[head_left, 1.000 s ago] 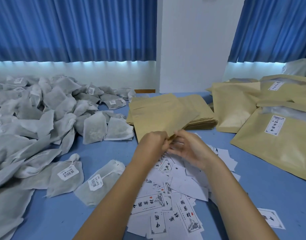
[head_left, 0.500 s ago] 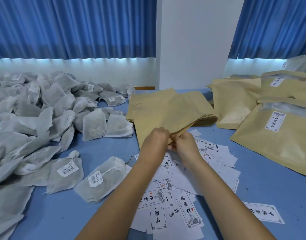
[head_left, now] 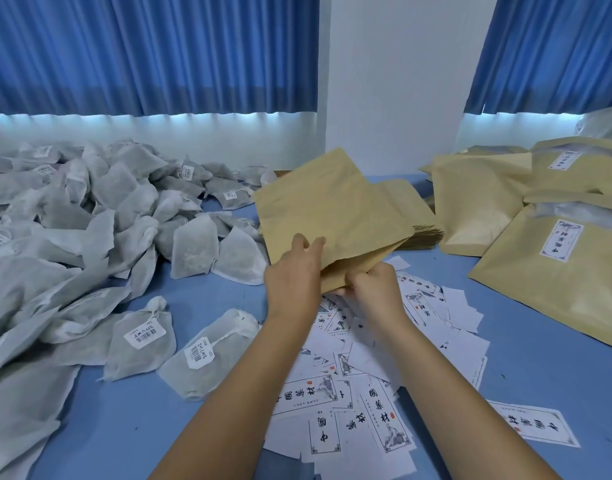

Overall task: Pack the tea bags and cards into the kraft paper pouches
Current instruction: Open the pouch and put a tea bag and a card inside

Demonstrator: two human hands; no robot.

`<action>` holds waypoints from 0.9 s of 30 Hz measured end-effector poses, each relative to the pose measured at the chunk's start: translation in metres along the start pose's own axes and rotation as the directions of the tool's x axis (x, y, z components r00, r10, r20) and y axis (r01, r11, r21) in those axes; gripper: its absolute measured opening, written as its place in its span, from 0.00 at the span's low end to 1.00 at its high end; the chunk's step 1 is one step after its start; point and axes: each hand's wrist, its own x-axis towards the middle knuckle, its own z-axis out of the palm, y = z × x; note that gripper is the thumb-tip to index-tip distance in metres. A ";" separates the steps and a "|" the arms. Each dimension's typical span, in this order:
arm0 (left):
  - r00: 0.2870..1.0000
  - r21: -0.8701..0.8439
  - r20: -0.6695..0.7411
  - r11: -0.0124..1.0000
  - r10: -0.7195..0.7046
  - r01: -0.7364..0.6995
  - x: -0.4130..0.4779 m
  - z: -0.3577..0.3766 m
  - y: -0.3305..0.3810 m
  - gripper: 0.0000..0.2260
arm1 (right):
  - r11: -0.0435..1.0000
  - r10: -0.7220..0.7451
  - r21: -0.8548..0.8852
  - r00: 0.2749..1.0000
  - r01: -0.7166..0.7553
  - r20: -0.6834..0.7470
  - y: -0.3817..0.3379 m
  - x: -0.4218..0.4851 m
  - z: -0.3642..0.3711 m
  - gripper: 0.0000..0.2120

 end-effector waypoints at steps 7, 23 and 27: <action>0.942 -0.399 -0.279 0.870 0.185 -0.289 -0.001 -0.010 0.008 0.30 | 0.999 -0.044 -0.020 0.979 0.041 -0.198 -0.003 0.016 -0.024 0.13; 0.847 -0.152 0.328 0.861 -0.419 0.485 0.033 0.026 -0.118 0.44 | 0.862 0.277 0.490 0.932 -0.134 -0.233 -0.014 0.027 -0.004 0.15; 0.852 0.067 0.292 0.898 -0.434 0.435 0.040 0.040 -0.119 0.38 | 0.844 0.283 0.526 0.921 -0.107 -0.267 -0.014 0.026 -0.008 0.15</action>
